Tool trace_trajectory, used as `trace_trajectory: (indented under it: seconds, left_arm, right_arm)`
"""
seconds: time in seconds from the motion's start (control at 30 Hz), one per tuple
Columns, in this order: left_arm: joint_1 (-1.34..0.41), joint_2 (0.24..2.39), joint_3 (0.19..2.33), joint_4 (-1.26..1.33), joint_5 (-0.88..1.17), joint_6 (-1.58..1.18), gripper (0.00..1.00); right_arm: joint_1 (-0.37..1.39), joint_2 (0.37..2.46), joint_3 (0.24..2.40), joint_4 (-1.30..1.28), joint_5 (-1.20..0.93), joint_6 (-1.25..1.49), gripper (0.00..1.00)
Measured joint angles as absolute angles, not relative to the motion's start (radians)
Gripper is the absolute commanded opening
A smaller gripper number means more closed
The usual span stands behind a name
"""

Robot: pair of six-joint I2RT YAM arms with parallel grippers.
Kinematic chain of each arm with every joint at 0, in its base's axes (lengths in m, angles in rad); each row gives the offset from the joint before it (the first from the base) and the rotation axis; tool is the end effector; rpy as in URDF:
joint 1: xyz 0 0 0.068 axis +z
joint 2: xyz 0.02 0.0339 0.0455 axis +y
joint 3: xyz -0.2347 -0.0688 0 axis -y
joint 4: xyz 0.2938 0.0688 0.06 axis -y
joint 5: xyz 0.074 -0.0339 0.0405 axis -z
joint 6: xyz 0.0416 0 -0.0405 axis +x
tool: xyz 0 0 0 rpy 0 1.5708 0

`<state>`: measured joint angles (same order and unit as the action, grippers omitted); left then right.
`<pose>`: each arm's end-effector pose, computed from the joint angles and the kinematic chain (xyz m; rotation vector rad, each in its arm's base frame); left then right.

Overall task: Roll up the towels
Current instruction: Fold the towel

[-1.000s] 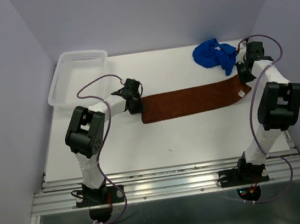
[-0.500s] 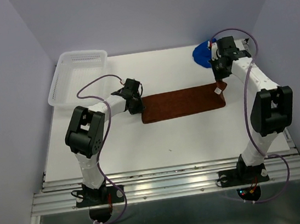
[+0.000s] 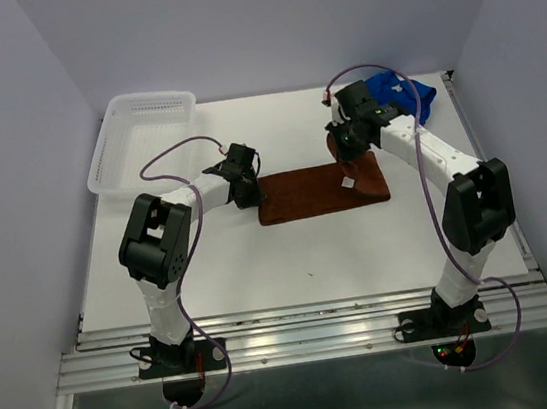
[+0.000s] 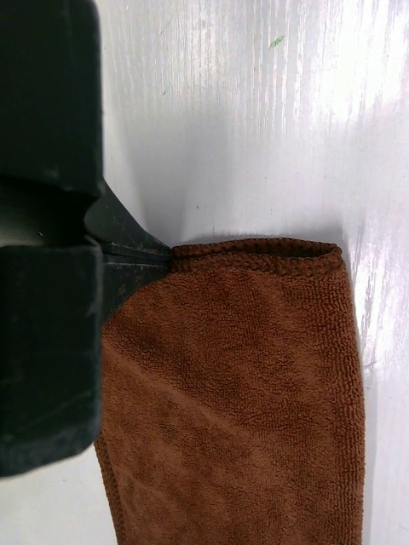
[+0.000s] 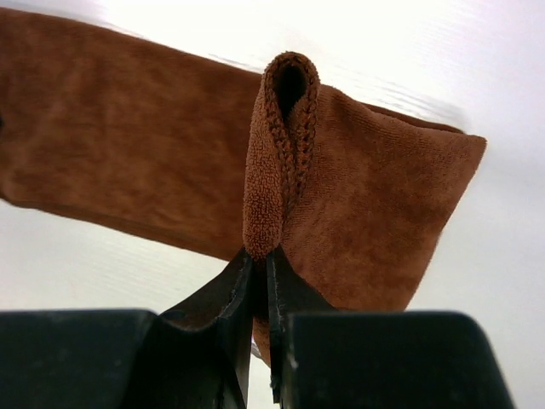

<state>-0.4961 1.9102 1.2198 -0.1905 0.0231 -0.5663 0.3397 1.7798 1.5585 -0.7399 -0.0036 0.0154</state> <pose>0.3834 -0.2086 0.1048 -0.0778 2.5143 -0.4829 0.4098 0.1450 0.2424 -0.4112 2.5048 0.1455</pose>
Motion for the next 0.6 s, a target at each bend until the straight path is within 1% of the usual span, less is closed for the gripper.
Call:
trace_trajectory:
  seconds: [0.27, 0.6]
  left_arm:
    - [-0.496, 1.91, 1.219, -0.19, 0.023, -0.57, 0.0]
    - [-0.496, 1.91, 1.217, -0.183, 0.024, -0.571, 0.0]
  right_arm:
    - [0.438, 1.815, 1.583, -0.704, -0.062, 0.122, 0.01]
    - [0.486, 1.85, 1.625, -0.653, -0.118, 0.199, 0.01]
